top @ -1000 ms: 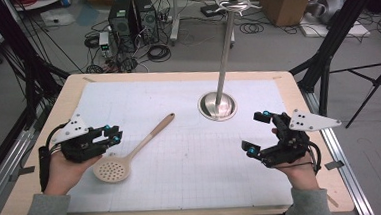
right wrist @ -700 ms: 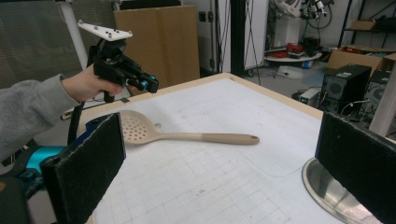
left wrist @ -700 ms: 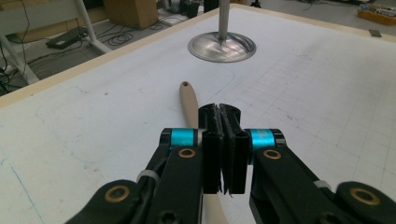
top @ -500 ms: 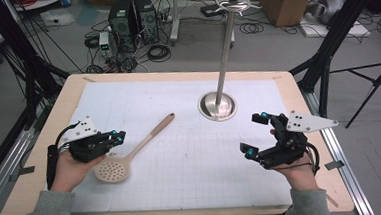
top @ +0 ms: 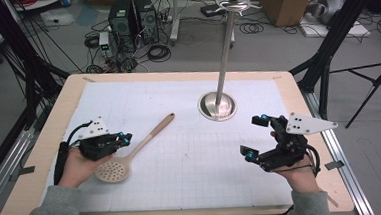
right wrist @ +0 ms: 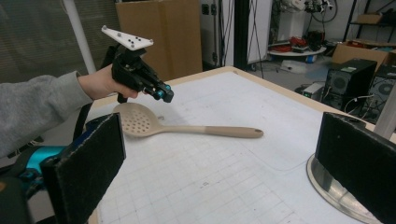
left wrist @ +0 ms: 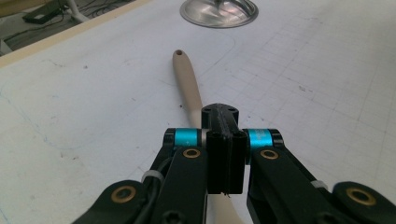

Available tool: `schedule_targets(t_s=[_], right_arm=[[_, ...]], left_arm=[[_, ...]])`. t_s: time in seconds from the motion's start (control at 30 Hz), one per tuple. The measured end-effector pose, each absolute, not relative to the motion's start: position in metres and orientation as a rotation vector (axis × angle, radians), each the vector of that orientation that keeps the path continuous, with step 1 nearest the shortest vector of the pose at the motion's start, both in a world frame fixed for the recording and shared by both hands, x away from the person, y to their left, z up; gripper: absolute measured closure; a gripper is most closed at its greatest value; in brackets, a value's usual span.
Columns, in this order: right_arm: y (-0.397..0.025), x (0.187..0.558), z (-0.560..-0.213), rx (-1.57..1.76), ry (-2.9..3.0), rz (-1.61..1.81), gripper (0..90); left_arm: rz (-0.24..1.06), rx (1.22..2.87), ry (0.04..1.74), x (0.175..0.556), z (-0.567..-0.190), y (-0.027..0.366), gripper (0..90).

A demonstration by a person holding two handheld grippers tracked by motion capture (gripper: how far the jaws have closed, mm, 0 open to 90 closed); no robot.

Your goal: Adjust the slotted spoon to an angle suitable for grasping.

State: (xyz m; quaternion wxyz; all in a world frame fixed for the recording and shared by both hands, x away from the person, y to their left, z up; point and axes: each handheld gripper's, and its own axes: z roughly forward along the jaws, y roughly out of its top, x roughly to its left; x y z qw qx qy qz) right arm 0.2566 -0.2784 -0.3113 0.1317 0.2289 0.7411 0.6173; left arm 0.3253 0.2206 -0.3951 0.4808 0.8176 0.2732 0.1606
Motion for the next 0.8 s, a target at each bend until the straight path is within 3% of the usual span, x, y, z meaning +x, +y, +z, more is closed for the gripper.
schedule_targets(t_s=[0.57, 0.8], right_arm=[[-0.280, 0.256, -0.313, 0.669, 2.163, 1.785, 0.3], [-0.277, 0.257, -0.313, 0.642, 2.175, 1.774, 0.4]], left_arm=[[0.410, 2.015, 0.683, 0.334, -0.383, 0.209, 89.6], [0.336, 2.033, 0.704, 0.351, -0.385, 0.192, 89.6]])
